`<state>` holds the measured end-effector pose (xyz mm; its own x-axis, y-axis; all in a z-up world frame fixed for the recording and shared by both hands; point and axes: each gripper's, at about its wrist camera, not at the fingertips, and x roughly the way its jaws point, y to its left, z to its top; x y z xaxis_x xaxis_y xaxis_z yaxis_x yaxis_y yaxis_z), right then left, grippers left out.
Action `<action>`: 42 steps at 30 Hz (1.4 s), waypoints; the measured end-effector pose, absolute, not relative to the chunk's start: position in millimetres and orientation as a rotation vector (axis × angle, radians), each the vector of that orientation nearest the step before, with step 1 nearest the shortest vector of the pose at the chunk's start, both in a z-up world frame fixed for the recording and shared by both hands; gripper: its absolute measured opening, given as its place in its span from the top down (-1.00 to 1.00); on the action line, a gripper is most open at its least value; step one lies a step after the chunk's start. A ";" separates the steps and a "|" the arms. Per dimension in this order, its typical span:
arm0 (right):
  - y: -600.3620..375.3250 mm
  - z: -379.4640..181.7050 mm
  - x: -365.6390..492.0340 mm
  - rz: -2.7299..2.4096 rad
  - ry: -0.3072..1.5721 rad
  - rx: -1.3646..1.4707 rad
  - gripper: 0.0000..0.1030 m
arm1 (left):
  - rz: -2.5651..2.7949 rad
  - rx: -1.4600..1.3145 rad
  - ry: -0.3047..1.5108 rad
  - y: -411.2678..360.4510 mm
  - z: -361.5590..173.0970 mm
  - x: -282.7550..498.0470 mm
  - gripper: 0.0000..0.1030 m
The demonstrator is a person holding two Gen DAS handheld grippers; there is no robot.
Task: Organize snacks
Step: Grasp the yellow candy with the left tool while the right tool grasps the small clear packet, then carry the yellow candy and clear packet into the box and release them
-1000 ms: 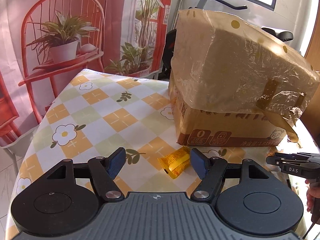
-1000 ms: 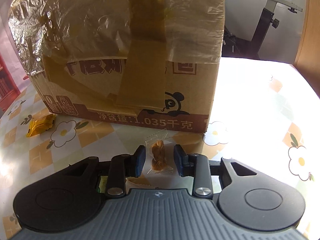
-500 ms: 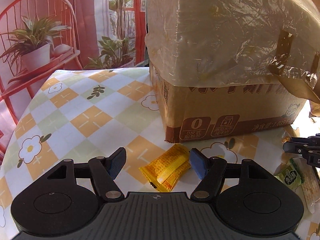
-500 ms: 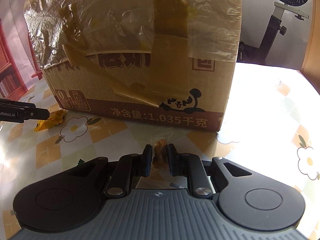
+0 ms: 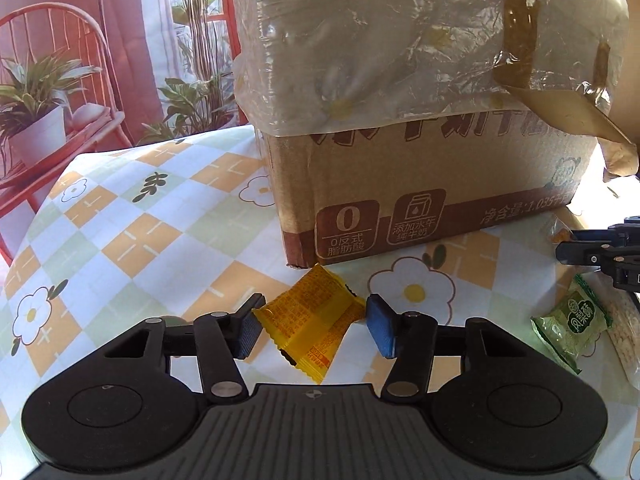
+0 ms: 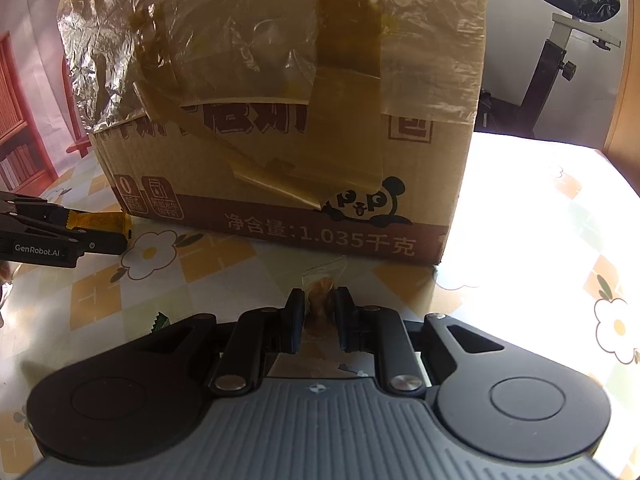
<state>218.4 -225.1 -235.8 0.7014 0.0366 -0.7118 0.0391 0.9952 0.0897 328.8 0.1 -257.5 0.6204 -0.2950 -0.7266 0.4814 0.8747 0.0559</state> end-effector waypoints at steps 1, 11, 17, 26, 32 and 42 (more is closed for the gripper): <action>-225.4 -236.0 218.5 0.000 0.793 0.101 0.65 | -0.455 0.258 0.792 -0.1 -256.5 326.1 0.37; -230.2 -228.6 216.5 0.013 0.819 0.156 0.66 | -0.415 0.119 0.792 18.3 -247.0 295.4 0.73; -225.9 -207.4 193.2 0.049 0.760 0.183 0.66 | -0.376 0.012 0.733 33.9 -222.6 262.0 0.73; -210.0 -155.0 172.4 0.124 0.615 0.171 0.66 | -0.395 0.013 0.576 32.4 -160.6 241.6 0.73; -202.9 -102.9 178.6 0.177 0.475 0.138 0.66 | -0.445 0.043 0.431 11.9 -106.8 250.9 0.73; -223.6 -42.1 253.5 0.126 0.387 0.088 0.66 | -0.484 0.060 0.371 -42.7 -54.6 317.7 0.73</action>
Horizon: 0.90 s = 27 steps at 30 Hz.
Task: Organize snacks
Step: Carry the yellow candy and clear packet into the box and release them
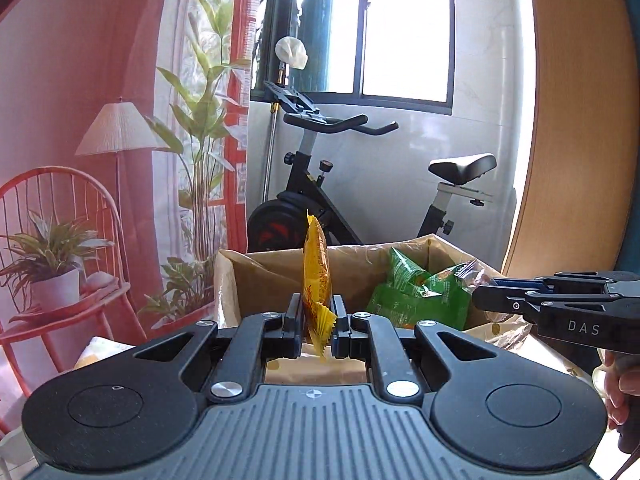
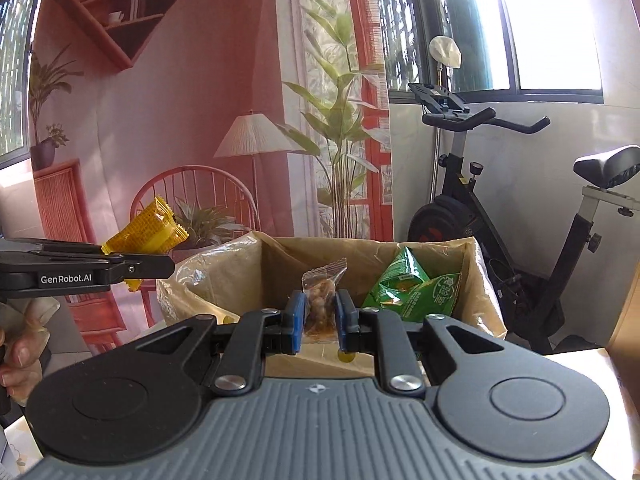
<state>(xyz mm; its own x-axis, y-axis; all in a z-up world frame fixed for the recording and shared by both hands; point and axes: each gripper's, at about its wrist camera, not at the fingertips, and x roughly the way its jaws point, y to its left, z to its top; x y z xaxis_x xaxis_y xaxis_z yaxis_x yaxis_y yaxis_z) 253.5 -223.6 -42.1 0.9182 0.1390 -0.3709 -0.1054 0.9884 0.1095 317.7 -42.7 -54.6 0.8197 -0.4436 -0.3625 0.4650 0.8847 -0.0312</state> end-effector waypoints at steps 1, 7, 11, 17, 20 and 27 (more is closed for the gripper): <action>-226.3 -41.5 261.1 0.113 0.396 0.095 0.66 | -0.478 0.055 0.388 -46.8 -53.9 328.5 0.73; -242.1 -49.5 291.6 0.045 0.455 0.135 0.65 | -0.457 0.102 0.481 -75.7 -64.9 374.7 0.68; -249.5 -57.1 294.4 0.021 0.500 0.181 0.41 | -0.432 0.133 0.498 -81.0 -72.8 384.1 0.20; -249.5 -54.9 265.8 0.052 0.469 0.192 0.30 | -0.441 0.076 0.491 -53.7 -69.9 368.4 0.08; -249.4 -54.5 247.8 0.062 0.456 0.237 0.30 | -0.450 0.098 0.455 -44.8 -62.4 347.6 0.08; -244.0 -53.6 217.9 0.086 0.444 0.323 0.28 | -0.440 0.065 0.434 -18.2 -55.7 309.0 0.08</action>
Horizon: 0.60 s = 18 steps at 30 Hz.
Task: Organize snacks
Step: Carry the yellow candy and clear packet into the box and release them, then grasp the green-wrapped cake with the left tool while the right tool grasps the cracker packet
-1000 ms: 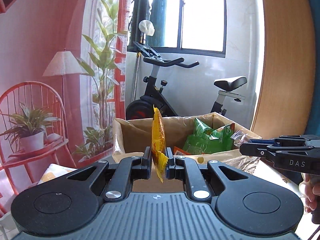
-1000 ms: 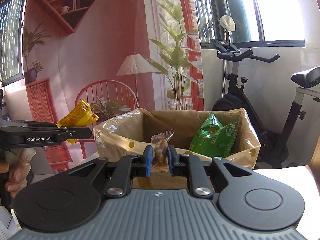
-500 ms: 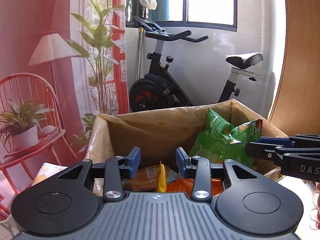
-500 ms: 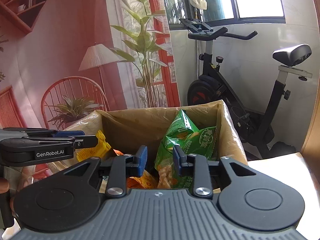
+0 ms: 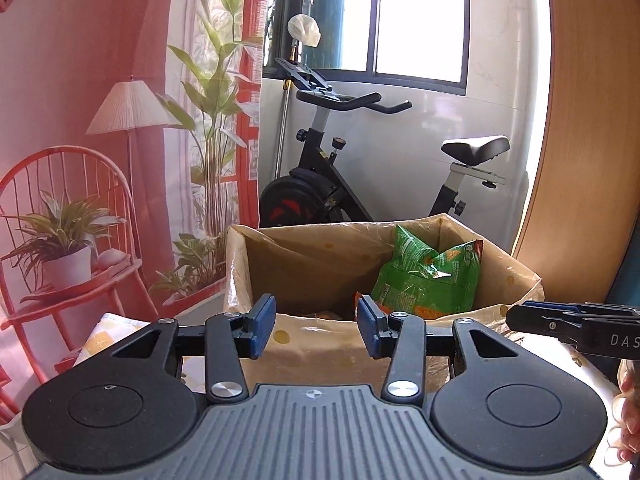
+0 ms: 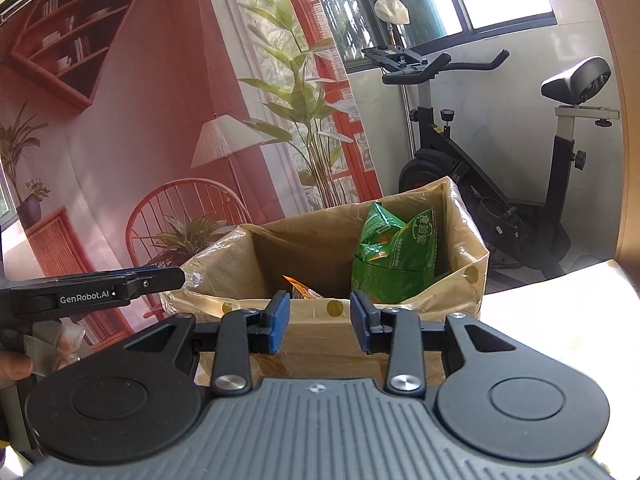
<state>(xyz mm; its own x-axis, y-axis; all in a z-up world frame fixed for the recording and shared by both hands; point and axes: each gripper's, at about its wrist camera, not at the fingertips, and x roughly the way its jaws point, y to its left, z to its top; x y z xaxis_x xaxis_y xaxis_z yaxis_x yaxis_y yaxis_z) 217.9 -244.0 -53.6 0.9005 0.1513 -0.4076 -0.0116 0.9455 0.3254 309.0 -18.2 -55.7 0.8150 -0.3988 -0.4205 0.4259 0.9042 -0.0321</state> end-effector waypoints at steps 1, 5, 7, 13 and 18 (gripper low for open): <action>-241.9 -54.4 212.7 0.084 0.444 0.322 0.28 | -0.434 0.065 0.439 -15.9 -57.6 304.5 0.08; -235.6 -65.3 196.3 0.083 0.470 0.308 0.28 | -0.433 0.056 0.475 -6.0 -76.6 282.4 0.08; -233.4 -76.2 188.8 0.074 0.499 0.296 0.28 | -0.434 0.058 0.498 -3.5 -88.7 275.6 0.08; -232.8 -124.3 177.4 0.022 0.673 0.290 0.21 | -0.439 0.024 0.600 0.7 -129.4 271.2 0.09; -225.2 -163.0 166.3 -0.012 0.821 0.214 0.03 | -0.465 0.019 0.644 -2.6 -149.5 270.2 0.09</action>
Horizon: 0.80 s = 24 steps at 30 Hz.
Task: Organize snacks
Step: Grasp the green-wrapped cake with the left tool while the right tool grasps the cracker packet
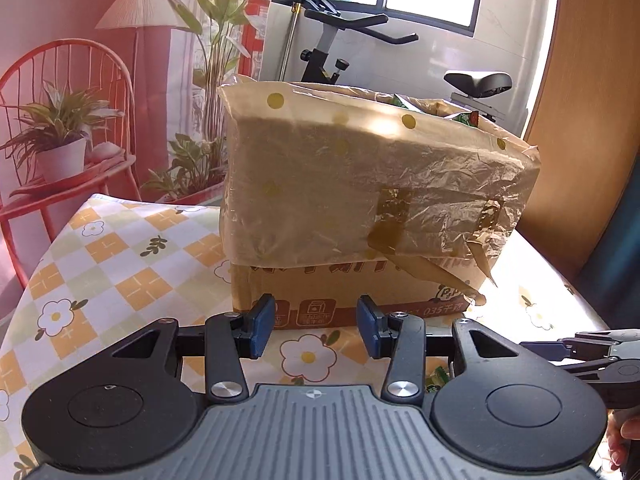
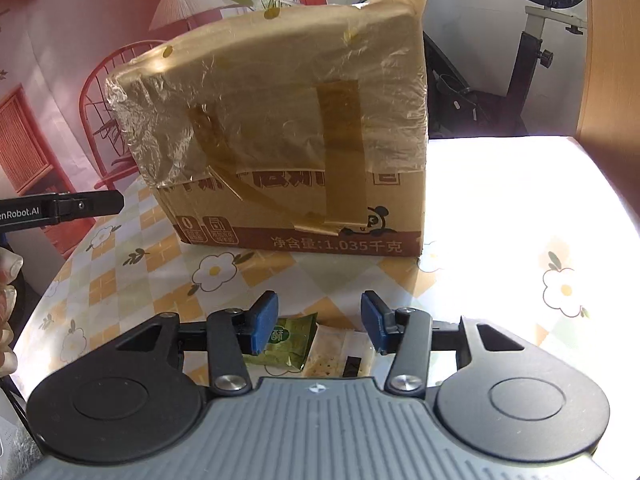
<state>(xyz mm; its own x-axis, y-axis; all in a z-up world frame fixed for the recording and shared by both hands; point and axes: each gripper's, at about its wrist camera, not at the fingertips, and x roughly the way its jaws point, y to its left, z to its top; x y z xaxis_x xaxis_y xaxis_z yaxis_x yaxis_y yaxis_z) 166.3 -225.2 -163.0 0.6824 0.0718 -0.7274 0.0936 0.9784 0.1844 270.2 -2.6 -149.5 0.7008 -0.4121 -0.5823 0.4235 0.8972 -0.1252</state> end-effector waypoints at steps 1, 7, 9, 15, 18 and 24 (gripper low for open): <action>-224.3 -169.4 165.1 -0.017 0.846 0.207 -0.01 | -0.475 0.021 0.653 -4.5 -153.9 270.9 0.09; -214.7 -202.9 153.3 -0.044 0.930 0.178 -0.11 | -0.589 0.066 0.714 -28.5 -184.7 274.1 0.08; -213.0 -209.8 150.0 -0.042 0.942 0.182 -0.11 | -0.622 0.118 0.695 -39.4 -195.0 271.8 0.08; -202.9 -218.0 148.8 -0.012 0.939 0.085 -0.07 | -0.697 0.211 0.713 -64.6 -231.5 263.8 0.08; -205.2 -220.3 149.1 0.007 0.916 0.075 -0.05 | -0.789 0.219 0.734 -69.0 -240.9 263.1 0.00; -207.3 -220.8 148.1 0.025 0.898 0.071 -0.05 | -0.873 0.205 0.741 -66.9 -251.2 266.9 0.00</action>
<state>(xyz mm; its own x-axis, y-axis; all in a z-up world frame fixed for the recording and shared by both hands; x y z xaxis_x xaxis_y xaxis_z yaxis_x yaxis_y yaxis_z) 148.1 -207.3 -220.8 0.6234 0.0519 -0.7801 0.0078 0.9973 0.0726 266.9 -66.9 -251.2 0.4153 -0.6208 -0.6650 0.7566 0.6416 -0.1264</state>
